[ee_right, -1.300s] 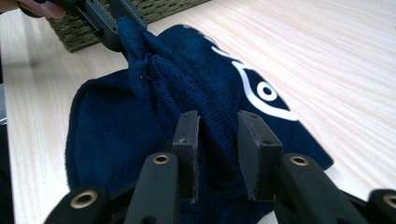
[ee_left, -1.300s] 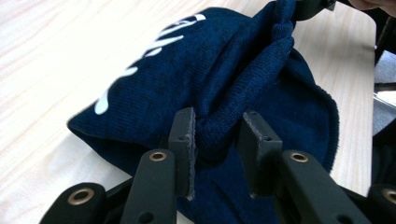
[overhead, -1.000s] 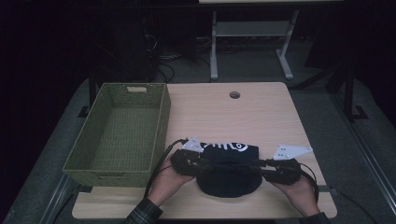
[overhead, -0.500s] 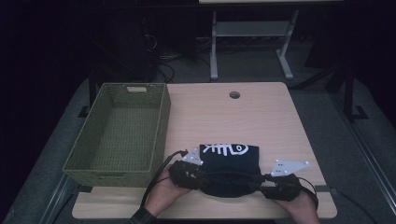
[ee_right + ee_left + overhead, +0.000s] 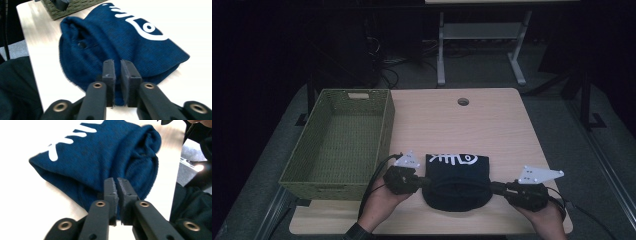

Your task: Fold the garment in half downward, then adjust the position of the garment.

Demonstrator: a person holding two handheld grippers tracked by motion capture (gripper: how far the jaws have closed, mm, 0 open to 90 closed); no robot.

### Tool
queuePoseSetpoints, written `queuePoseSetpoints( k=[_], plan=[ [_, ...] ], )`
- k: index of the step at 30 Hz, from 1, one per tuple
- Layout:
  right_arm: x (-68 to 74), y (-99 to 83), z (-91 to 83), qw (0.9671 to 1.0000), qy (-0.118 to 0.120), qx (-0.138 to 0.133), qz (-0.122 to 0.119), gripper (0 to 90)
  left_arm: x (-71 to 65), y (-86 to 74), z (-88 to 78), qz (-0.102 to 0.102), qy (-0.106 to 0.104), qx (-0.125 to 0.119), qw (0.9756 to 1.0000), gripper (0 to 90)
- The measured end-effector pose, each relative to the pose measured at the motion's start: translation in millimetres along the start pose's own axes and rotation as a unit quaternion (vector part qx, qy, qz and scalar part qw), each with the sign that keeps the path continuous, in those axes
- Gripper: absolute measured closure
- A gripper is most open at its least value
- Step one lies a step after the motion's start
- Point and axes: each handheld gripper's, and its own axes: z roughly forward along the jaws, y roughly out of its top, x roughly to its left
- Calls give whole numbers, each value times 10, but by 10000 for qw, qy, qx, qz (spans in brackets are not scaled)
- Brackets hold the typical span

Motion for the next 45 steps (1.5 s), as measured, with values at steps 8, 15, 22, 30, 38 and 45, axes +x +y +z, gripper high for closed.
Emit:
queuePoseSetpoints(
  k=[8, 15, 22, 30, 38, 45],
  plan=[
    [-169, 120, 143, 9999, -104, -1, 2, 896, 177, 298, 126, 103, 259, -89, 9996, 898],
    [-168, 126, 281, 9999, 40, 150, -70, 896, 375, 480, 361, 68, 359, -105, 9993, 897],
    [-67, 54, 375, 9988, 187, 403, -213, 898, 440, 427, 653, 156, 409, 321, 9985, 898],
    [35, -55, 457, 9975, 367, 588, -162, 899, 463, 355, 826, 69, 328, 522, 9981, 898],
    [217, -91, 564, 9942, 638, 796, -336, 900, 462, 365, 969, 151, 269, 645, 9974, 900],
    [313, -79, 649, 9918, 822, 876, -442, 900, 450, 398, 1030, 233, 239, 620, 9975, 900]
  ],
)
